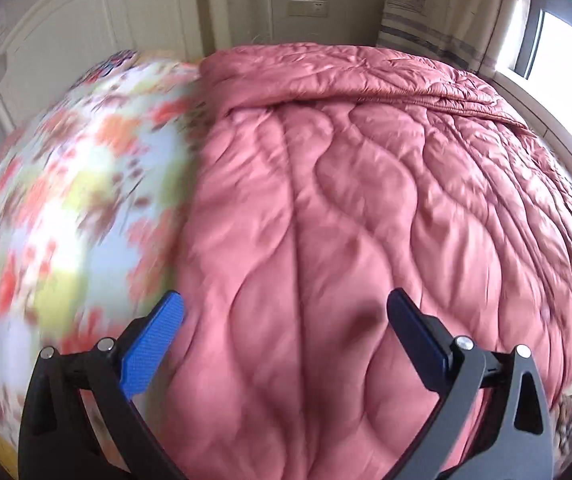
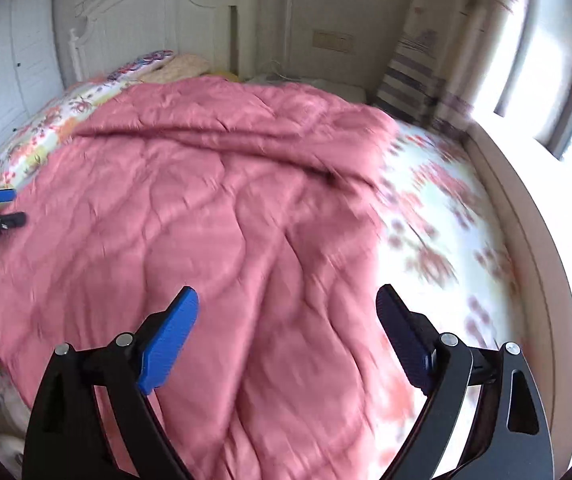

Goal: Fold large clothes
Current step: 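Grasp the coat's hem edge with both grippers and lift it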

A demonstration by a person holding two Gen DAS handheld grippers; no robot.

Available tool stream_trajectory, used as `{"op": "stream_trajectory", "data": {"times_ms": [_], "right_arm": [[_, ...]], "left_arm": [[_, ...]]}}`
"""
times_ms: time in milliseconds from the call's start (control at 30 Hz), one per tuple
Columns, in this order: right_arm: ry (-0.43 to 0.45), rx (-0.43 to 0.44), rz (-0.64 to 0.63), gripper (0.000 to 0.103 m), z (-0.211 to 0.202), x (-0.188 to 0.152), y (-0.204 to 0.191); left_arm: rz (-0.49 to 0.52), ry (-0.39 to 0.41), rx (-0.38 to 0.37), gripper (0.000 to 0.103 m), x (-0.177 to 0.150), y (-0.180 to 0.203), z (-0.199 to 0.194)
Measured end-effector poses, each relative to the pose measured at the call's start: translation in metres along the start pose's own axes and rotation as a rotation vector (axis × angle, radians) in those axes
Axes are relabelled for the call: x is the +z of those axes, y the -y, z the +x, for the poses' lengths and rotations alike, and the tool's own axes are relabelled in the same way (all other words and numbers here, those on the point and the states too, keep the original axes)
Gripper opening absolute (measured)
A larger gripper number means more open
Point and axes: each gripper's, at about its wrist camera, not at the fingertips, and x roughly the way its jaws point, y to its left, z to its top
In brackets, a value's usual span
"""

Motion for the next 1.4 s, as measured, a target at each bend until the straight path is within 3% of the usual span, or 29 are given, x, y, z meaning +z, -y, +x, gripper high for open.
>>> {"op": "stream_trajectory", "data": {"times_ms": [200, 300, 433, 567, 633, 700, 733, 767, 800, 833, 900, 1033, 1167, 1300, 1400], "right_arm": [[0.011, 0.07, 0.213, 0.087, -0.038, -0.077, 0.031], [0.005, 0.123, 0.291, 0.087, -0.041, -0.102, 0.038], [-0.019, 0.164, 0.318, 0.087, -0.038, -0.117, 0.034], [-0.007, 0.198, 0.275, 0.086, -0.028, -0.112, 0.012], [0.022, 0.215, 0.285, 0.07, -0.023, -0.105, 0.009], [0.041, 0.264, 0.335, 0.039, -0.017, -0.101, 0.012], [0.05, 0.286, 0.355, 0.033, -0.013, -0.1, 0.013], [0.062, 0.296, 0.367, 0.029, -0.013, -0.101, 0.013], [0.071, 0.307, 0.376, 0.025, -0.012, -0.102, 0.013], [0.082, 0.327, 0.391, 0.023, -0.014, -0.104, 0.014], [0.1, 0.361, 0.418, 0.019, -0.02, -0.107, 0.017], [0.138, 0.468, 0.38, 0.019, -0.064, -0.112, 0.014], [0.242, 0.577, 0.277, 0.018, -0.149, -0.116, 0.004], [0.423, 0.593, 0.181, 0.018, -0.236, -0.108, 0.004], [0.5, 0.579, 0.155, 0.018, -0.259, -0.085, 0.008]], "left_arm": [[-0.031, 0.005, -0.083, 0.101, -0.059, -0.012, -0.029], [-0.061, 0.006, -0.09, 0.101, -0.071, -0.014, -0.03], [-0.121, 0.031, -0.087, 0.101, -0.078, -0.016, -0.031], [-0.141, 0.047, -0.119, 0.1, -0.076, -0.008, -0.031], [-0.122, 0.049, -0.136, 0.091, -0.071, 0.002, -0.03], [-0.132, 0.053, -0.15, 0.071, -0.066, 0.009, -0.028], [-0.136, 0.054, -0.155, 0.063, -0.065, 0.011, -0.028], [-0.144, 0.054, -0.162, 0.039, -0.063, 0.011, -0.027], [-0.167, 0.049, -0.191, 0.025, -0.063, 0.008, -0.025], [-0.198, 0.045, -0.232, 0.023, -0.064, 0.005, -0.024], [-0.202, 0.069, -0.246, 0.017, -0.068, 0.003, -0.031], [-0.21, 0.151, -0.313, 0.017, -0.082, -0.004, -0.085], [-0.199, 0.286, -0.389, 0.017, -0.105, -0.017, -0.167], [-0.267, 0.43, -0.509, 0.018, -0.12, -0.046, -0.234], [-0.299, 0.503, -0.564, 0.02, -0.103, -0.063, -0.254]]}}
